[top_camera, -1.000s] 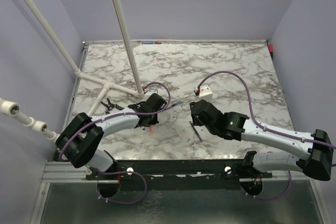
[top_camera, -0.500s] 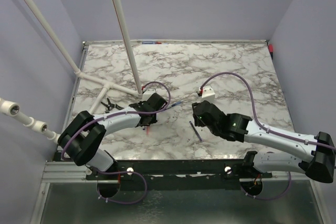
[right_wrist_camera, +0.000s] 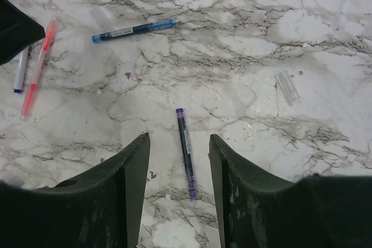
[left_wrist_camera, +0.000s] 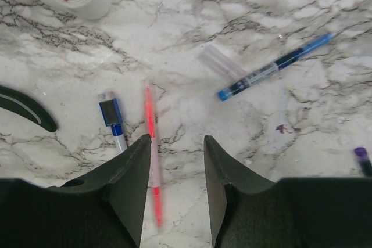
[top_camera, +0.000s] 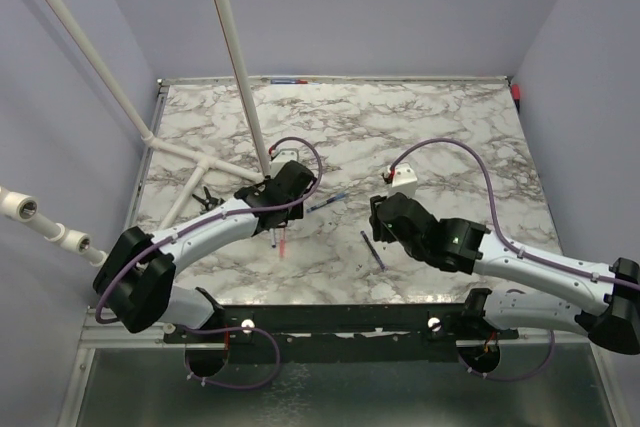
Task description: Insert the pens into the pen caps
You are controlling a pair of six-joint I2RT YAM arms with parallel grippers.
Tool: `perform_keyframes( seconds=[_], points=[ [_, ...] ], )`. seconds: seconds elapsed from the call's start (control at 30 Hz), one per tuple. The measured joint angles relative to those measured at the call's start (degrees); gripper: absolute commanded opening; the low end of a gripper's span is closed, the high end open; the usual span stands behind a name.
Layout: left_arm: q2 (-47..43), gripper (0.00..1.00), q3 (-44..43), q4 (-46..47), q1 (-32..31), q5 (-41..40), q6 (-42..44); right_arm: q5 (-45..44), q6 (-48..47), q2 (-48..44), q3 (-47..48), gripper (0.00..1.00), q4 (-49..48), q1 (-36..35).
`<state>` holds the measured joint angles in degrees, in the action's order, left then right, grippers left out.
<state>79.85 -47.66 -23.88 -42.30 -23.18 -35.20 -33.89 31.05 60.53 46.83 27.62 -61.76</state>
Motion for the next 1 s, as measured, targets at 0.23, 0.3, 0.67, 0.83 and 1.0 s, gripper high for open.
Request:
perform_keyframes(
  seconds=[0.23,0.3,0.67,0.83,1.0],
  points=[
    [-3.5,0.43,-3.3,-0.8,0.0,3.9,1.8,1.3,1.1,-0.6,-1.9,0.52,1.3,0.0],
    [-4.1,0.43,-3.7,-1.0,0.0,5.0,2.4,2.3,1.8,-0.5,-2.9,0.52,1.4,0.0],
    [-8.1,0.43,-5.9,-2.0,0.0,9.3,7.9,8.1,6.4,3.1,-8.2,0.53,1.5,0.0],
    [-9.3,0.43,-6.3,-2.0,0.0,10.4,10.7,9.8,8.3,6.3,-9.8,0.5,1.4,0.0],
    [-9.4,0.43,-6.3,-2.0,0.0,11.6,13.1,11.2,9.5,10.1,-10.4,0.46,-0.2,0.0]
  ],
)
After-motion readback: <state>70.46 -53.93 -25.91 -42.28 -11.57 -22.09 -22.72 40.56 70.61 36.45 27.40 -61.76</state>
